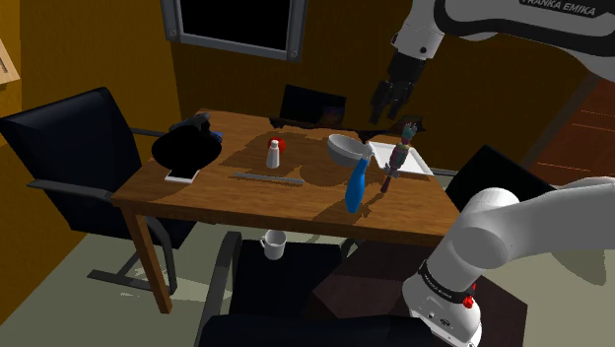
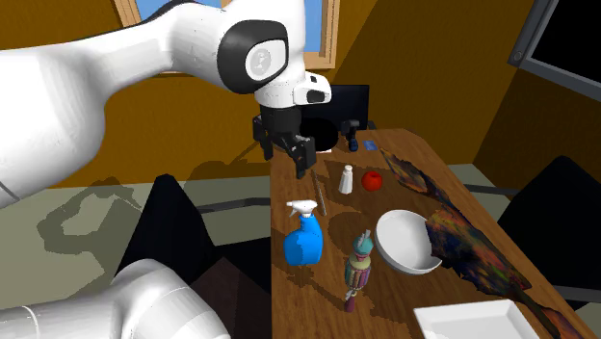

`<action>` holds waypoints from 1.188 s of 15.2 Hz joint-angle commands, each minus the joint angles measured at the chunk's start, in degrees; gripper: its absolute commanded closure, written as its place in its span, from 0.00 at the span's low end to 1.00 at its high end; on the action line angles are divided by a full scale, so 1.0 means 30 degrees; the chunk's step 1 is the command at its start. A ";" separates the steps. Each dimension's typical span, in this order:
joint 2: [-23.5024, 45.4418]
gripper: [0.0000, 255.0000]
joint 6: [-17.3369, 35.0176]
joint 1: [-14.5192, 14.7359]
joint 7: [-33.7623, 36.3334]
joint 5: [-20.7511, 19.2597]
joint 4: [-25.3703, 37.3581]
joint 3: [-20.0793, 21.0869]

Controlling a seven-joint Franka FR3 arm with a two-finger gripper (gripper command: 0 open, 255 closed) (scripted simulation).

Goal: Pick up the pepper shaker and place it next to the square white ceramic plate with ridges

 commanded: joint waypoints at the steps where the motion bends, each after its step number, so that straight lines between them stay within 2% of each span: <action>1: 0.0000 0.00 0.0000 0.0000 0.0000 0.0000 0.0000 0.0000; 9: 0.5277 0.00 0.3851 -0.0038 0.0697 0.0418 0.1098 0.0336; 18: 1.1772 0.00 0.6815 -0.0055 0.1413 0.0709 0.4267 0.0546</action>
